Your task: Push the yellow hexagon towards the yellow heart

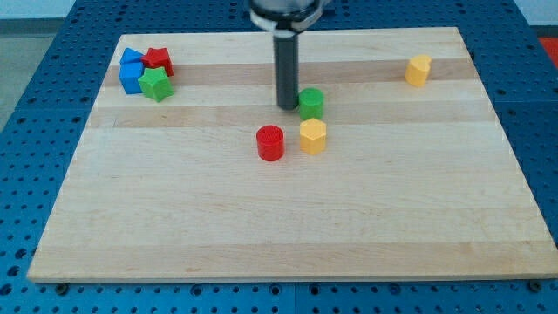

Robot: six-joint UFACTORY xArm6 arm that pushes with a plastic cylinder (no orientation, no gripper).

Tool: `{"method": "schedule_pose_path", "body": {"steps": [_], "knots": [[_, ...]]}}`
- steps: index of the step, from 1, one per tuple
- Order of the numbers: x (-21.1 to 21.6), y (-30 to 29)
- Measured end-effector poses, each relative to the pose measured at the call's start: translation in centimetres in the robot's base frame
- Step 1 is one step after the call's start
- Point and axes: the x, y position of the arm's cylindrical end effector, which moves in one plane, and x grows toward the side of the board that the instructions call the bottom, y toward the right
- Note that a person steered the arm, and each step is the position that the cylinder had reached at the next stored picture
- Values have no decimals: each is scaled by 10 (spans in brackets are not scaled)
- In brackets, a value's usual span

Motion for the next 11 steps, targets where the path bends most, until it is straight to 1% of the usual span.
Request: {"method": "schedule_pose_path", "body": {"steps": [1,3,4,6,7,8,9,10,11], "knots": [[-18,20],[-15,27],[-14,-1],[10,-98],[74,-120],[131,-118],[176,-84],[171,-61],[118,-50]]}}
